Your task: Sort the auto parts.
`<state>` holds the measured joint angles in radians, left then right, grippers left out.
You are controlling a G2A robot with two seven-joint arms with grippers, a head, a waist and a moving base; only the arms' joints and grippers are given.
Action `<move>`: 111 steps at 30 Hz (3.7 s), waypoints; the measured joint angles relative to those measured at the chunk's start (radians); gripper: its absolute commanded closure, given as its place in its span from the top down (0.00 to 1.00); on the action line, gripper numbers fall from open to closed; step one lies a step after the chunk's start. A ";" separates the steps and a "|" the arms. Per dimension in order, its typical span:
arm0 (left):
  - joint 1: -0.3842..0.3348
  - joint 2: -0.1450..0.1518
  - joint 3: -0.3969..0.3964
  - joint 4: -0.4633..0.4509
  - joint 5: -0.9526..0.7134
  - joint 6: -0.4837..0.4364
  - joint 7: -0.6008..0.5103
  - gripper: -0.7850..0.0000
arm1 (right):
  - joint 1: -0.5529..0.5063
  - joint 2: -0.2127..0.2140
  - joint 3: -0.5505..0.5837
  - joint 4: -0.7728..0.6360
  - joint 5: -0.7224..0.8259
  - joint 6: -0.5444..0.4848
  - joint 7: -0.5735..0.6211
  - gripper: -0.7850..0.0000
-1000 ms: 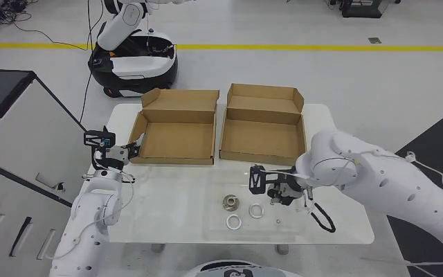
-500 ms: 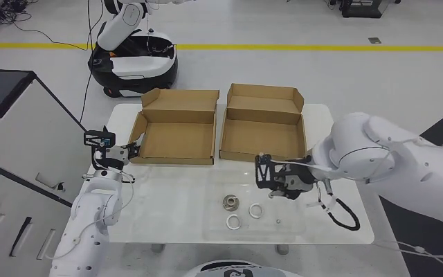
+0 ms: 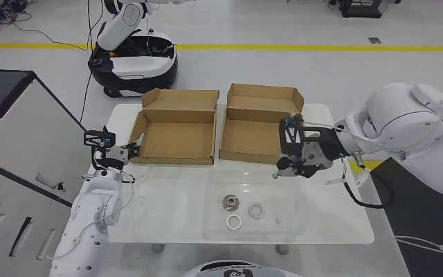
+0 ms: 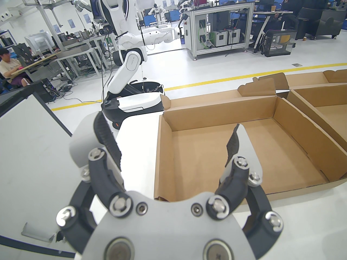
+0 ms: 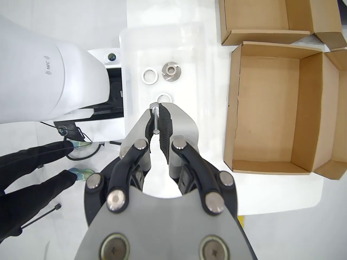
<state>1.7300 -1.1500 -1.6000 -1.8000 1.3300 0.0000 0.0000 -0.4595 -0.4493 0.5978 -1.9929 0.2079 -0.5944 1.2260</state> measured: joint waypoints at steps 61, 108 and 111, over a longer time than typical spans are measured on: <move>0.000 0.000 0.000 0.000 0.000 0.000 0.000 1.00 | -0.100 0.070 -0.099 0.094 0.496 -0.244 -0.244 0.00; 0.000 0.000 0.000 0.000 0.000 0.000 0.000 1.00 | -0.490 -0.042 0.299 -0.008 1.158 -0.200 -0.199 0.00; 0.000 0.000 0.000 0.000 0.000 0.000 0.000 1.00 | -0.528 -0.088 0.380 -0.015 1.228 -0.132 -0.132 0.00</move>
<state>1.7300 -1.1500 -1.6000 -1.8000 1.3300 0.0000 0.0000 -0.9872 -0.5369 0.9778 -2.0076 1.4355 -0.7267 1.0943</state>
